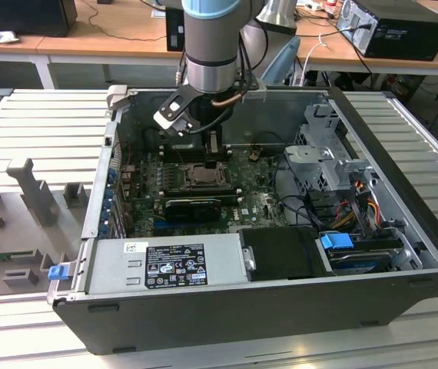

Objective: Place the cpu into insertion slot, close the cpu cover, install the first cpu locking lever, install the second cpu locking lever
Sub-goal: 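Close the cpu cover, then install the first cpu locking lever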

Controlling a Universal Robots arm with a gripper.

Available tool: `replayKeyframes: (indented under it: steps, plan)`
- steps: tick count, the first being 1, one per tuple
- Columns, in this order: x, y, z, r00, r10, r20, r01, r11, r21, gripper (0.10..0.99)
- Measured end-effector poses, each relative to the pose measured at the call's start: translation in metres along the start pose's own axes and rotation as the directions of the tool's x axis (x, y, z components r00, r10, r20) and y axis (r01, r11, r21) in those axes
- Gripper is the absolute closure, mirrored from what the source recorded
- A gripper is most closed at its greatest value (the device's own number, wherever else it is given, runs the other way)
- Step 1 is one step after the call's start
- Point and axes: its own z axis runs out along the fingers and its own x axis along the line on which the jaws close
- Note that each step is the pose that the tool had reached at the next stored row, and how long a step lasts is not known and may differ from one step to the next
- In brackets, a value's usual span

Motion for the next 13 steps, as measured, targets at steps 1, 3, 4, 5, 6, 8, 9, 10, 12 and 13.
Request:
replayKeyframes:
  steps: [1,3,4,5,6,8,9,10,12,13]
  plan:
    - [0.0000,-0.0011,0.0000,1.0000,0.000,0.0000,0.000,1.0000,0.000,0.980]
    - [0.0000,-0.0059,-0.0003,1.0000,0.000,0.0000,0.000,1.0000,0.000,0.980]
    - [0.0001,-0.0079,-0.0003,1.0000,0.000,-0.0001,0.000,1.0000,0.000,0.980]
    - [0.0001,-0.0089,-0.0004,1.0000,0.000,0.0000,0.000,1.0000,0.000,0.980]
    - [0.0001,-0.0091,-0.0004,1.0000,0.000,0.0000,0.000,1.0000,0.000,0.980]
    - [0.0001,-0.0101,-0.0005,1.0000,0.000,0.0000,0.000,1.0000,0.000,0.980]
    - [0.0001,-0.0108,-0.0005,1.0000,0.000,0.0000,0.000,1.0000,0.000,0.980]
    - [0.0001,-0.0114,-0.0005,1.0000,0.000,0.0000,0.000,1.0000,0.000,0.980]
    - [0.0000,-0.0115,-0.0006,1.0000,0.000,0.0000,0.000,1.0000,0.000,0.980]
    - [0.0001,-0.0115,-0.0027,1.0000,0.000,-0.0001,0.000,1.0000,0.000,0.980]
